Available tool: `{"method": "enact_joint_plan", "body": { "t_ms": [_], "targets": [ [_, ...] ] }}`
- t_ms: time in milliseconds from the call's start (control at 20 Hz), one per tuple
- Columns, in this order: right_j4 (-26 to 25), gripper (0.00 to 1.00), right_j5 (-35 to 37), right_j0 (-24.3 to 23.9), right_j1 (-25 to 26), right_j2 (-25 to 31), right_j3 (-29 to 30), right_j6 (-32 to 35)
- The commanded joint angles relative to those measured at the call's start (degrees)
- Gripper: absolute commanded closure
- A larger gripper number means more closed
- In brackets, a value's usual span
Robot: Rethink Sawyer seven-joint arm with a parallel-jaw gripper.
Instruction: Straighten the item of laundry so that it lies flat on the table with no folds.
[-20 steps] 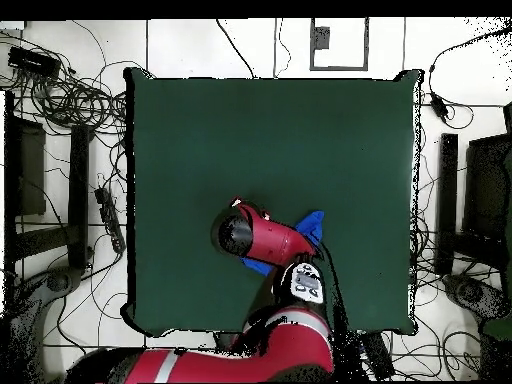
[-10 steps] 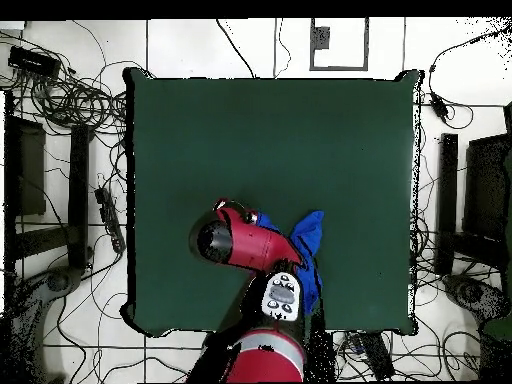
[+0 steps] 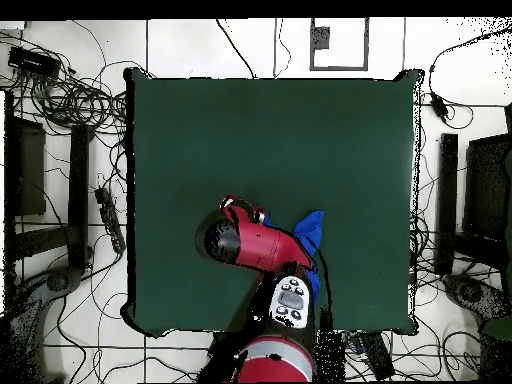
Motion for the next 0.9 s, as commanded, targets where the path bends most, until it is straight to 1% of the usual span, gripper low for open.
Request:
{"method": "enact_joint_plan", "body": {
  "t_ms": [50, 250, 400, 500, 850, 900],
  "targets": [
    [-0.34, 0.00, -1.49, -1.21, 8.34, 4.08, 0.33, 8.77],
    [0.11, 0.00, -2.54, -1.35, 10.00, 4.22, -0.15, 9.41],
    [1.09, 0.00, -2.79, -1.26, 10.45, 4.71, 0.89, 10.86],
    [1.55, 0.00, -2.18, -0.67, 10.12, 4.10, 1.76, 11.50],
    [2.35, 0.00, 2.14, -3.19, 9.11, 6.47, 5.60, 11.76],
    [2.58, 0.00, 2.67, -2.99, 8.71, 6.35, 6.15, 12.07]
  ]
}}
